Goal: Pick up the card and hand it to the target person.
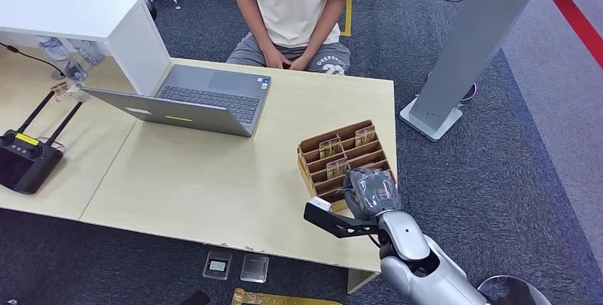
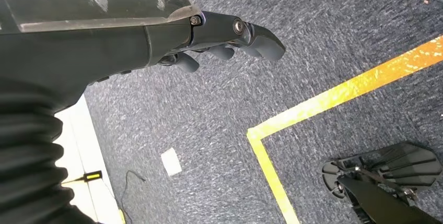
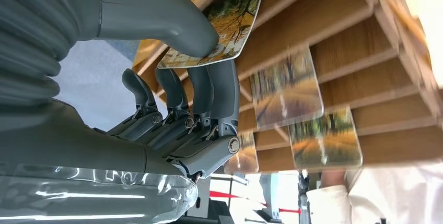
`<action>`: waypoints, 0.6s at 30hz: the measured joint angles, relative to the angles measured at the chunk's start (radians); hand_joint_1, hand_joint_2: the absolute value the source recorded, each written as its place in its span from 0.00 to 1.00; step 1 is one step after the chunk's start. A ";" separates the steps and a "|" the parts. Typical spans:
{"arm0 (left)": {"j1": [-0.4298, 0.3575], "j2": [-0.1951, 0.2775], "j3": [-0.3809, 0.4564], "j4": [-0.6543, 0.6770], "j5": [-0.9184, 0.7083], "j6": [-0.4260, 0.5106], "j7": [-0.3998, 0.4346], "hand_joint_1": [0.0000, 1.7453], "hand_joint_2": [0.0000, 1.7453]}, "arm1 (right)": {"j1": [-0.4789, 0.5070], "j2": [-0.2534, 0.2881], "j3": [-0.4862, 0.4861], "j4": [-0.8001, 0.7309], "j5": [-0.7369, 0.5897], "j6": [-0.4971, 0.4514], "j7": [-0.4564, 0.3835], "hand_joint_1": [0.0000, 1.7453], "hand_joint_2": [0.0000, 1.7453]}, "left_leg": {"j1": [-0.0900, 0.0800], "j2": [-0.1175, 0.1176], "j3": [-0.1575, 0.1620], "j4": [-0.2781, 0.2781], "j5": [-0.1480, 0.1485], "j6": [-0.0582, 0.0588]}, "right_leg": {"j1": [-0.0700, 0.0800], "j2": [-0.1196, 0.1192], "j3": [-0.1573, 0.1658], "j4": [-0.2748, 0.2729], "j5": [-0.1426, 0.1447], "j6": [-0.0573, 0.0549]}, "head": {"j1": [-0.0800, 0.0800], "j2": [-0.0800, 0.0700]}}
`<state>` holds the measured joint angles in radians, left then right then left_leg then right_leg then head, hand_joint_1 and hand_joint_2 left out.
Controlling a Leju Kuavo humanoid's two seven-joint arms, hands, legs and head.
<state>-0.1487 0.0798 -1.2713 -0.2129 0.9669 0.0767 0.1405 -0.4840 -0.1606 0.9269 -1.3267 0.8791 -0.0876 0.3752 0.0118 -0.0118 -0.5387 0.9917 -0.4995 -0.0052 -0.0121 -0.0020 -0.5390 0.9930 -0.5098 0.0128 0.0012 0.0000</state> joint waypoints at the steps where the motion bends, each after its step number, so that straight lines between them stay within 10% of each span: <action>1: 0.001 0.000 0.002 0.000 0.001 0.000 0.000 0.00 1.00 | -0.005 -0.005 -0.006 -0.017 -0.018 0.004 0.003 0.83 1.00 | 0.000 0.000 0.000 0.000 0.000 0.000 | 0.000 0.000 0.000 0.000 0.000 0.000 | 0.000 0.000; 18: 0.018 0.000 0.019 0.000 0.015 0.000 0.000 0.00 1.00 | -0.125 -0.085 -0.086 -0.389 -0.097 -0.046 0.021 0.83 1.00 | 0.000 0.000 0.000 0.000 0.000 0.000 | 0.000 0.000 0.000 0.000 0.000 0.000 | 0.000 0.000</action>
<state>-0.1305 0.0801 -1.2518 -0.2129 0.9824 0.0763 0.1404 -0.6092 -0.2458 0.8406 -1.7160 0.7817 -0.1334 0.3959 0.0119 -0.0118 -0.5388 0.9918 -0.4995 -0.0052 -0.0121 -0.0019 -0.5389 0.9930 -0.5098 0.0127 0.0010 0.0000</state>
